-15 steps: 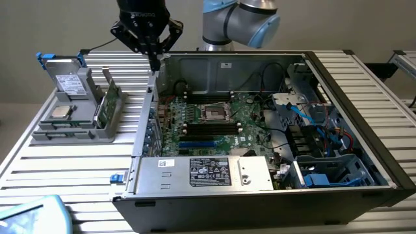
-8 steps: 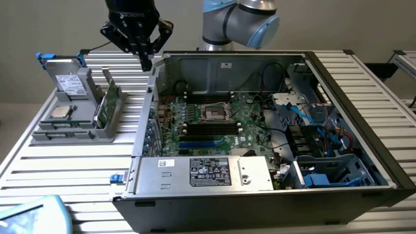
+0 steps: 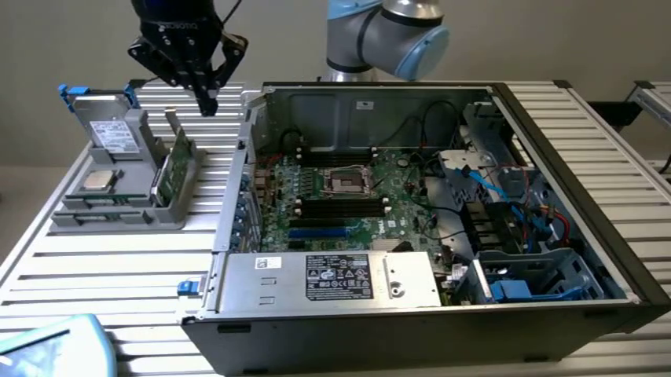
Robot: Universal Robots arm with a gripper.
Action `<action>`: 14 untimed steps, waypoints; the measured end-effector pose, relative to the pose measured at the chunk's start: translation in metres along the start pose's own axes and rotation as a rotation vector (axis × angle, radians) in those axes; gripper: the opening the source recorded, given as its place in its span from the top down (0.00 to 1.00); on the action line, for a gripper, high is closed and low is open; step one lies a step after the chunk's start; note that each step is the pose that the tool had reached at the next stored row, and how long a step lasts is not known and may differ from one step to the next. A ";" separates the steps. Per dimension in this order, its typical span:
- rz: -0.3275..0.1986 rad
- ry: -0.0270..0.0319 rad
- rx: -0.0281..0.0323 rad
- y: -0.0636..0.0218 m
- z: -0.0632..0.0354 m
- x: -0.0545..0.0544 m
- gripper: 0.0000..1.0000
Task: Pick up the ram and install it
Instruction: 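Reach for the ram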
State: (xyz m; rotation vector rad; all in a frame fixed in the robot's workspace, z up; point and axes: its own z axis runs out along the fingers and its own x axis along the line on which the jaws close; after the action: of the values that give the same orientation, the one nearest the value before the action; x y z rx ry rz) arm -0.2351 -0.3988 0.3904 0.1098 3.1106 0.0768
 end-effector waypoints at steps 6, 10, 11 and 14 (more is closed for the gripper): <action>0.000 0.0000 0.0000 -0.0020 0.0009 0.027 0.89; 0.000 0.0000 -0.0002 -0.0033 0.0014 0.045 0.89; 0.000 0.0000 -0.0003 -0.0036 0.0015 0.050 0.89; 0.000 0.0000 -0.0002 -0.0046 0.0019 0.063 0.89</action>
State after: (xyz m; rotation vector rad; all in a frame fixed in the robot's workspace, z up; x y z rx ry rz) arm -0.2986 -0.3988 0.3866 0.1099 3.1106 0.0771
